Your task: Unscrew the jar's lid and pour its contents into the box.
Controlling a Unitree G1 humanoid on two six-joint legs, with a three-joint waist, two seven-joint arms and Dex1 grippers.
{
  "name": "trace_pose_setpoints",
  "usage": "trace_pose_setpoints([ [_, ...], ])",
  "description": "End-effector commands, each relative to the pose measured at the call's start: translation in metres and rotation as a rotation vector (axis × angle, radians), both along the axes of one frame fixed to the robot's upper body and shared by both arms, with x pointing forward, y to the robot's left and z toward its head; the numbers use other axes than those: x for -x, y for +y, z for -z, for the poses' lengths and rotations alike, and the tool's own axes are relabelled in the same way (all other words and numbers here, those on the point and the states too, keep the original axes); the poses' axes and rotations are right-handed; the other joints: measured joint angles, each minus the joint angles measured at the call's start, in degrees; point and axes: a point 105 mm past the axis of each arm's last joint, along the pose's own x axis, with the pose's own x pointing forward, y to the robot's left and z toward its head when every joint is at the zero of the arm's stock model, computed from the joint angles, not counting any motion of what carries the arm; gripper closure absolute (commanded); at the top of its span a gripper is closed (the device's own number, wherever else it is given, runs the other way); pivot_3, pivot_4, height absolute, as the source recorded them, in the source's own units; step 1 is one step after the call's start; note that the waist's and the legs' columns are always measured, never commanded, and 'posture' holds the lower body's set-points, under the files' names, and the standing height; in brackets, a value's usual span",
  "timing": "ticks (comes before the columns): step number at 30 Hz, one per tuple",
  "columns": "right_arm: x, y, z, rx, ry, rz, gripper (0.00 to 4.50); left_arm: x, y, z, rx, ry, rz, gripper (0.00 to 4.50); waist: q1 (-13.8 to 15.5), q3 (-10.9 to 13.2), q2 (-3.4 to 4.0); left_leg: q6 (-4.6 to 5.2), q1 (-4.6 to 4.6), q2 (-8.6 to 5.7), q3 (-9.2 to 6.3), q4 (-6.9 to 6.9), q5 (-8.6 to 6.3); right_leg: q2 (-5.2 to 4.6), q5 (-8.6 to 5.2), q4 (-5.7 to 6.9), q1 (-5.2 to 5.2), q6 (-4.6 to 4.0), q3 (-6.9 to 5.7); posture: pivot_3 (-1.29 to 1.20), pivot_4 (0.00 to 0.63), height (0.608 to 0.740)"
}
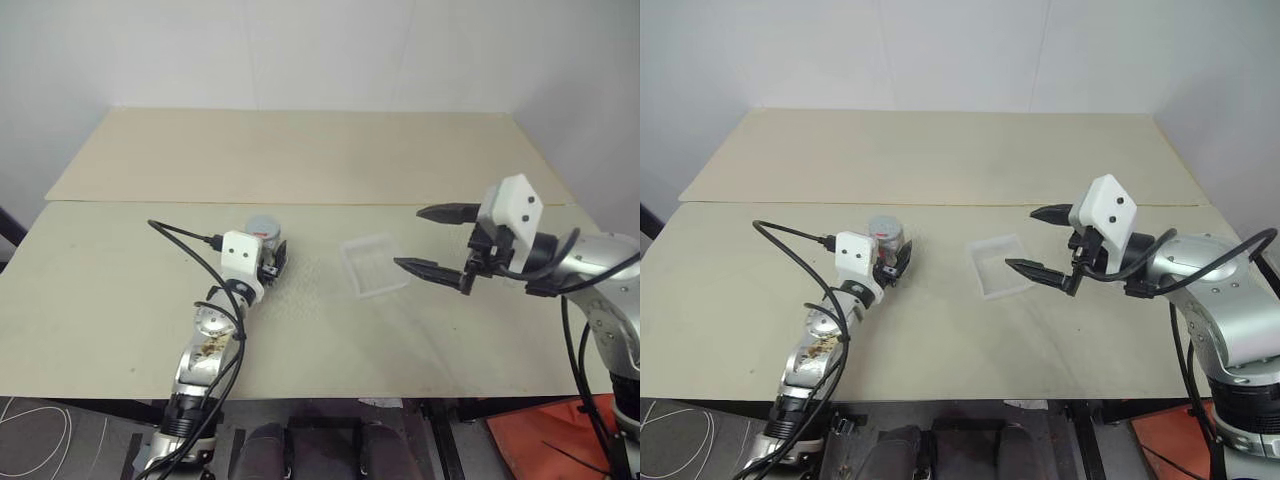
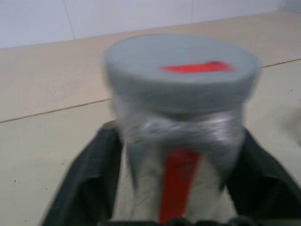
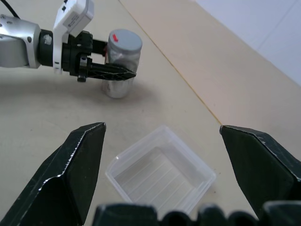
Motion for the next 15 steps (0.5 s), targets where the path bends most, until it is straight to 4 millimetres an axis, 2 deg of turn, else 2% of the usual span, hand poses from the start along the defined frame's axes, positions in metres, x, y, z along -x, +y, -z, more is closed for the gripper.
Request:
trace_pose_setpoints([
  [1, 0.003, 0.0, -0.014, 0.003, -0.055, 0.002, 0.0, 0.002, 0.0, -0.013, -0.002, -0.053, -0.007, 2.58, -0.01, 0.0, 0.0, 0.0, 0.0, 0.0, 0.0, 0.0, 0.0, 0.0, 0.0, 0.0, 0.0, 0.0, 0.0, 0.0, 0.15, 0.74],
  [4, 0.004, 0.003, -0.014, -0.005, -0.058, -0.016, 0.0, 0.004, 0.001, -0.019, 0.004, -0.07, -0.003, 2.58, -0.05, 0.0, 0.0, 0.0, 0.0, 0.0, 0.0, 0.0, 0.0, 0.0, 0.0, 0.0, 0.0, 0.0, 0.0, 0.0, 0.15, 0.74],
  [6, 0.005, 0.008, -0.016, -0.019, -0.061, -0.031, 0.0, 0.006, 0.0, -0.029, 0.015, -0.087, 0.061, 2.58, -0.06, 0.01, -0.01, 0.0, 0.0, 0.01, 0.0, 0.0, 0.0, 0.0, 0.0, 0.0, -0.01, 0.0, 0.0, 0.0, 0.15, 0.74],
  [10, 0.006, 0.029, -0.021, -0.08, -0.05, -0.111, 0.0, 0.017, -0.011, -0.057, 0.007, -0.079, 0.381, 2.58, -0.39, 0.01, 0.0, -0.03, 0.0, 0.03, 0.0, 0.0, 0.02, 0.04, 0.0, 0.07, -0.04, -0.01, -0.01, 0.0, 0.15, 0.74],
  [13, 0.0, 0.054, -0.031, -0.164, -0.016, -0.188, 0.0, 0.03, -0.016, -0.076, -0.036, -0.048, 0.67, 2.58, -0.94, 0.01, 0.01, -0.08, 0.01, 0.05, 0.0, 0.02, 0.05, 0.08, 0.0, 0.11, -0.06, -0.03, -0.02, 0.0, 0.15, 0.74],
  [15, -0.006, 0.07, -0.035, -0.192, 0.008, -0.222, 0.0, 0.033, -0.015, -0.084, -0.055, -0.018, 0.798, 2.58, -1.25, 0.01, 0.01, -0.09, 0.02, 0.04, -0.01, 0.03, 0.06, 0.1, 0.0, 0.12, -0.06, -0.03, -0.03, 0.0, 0.15, 0.74],
])
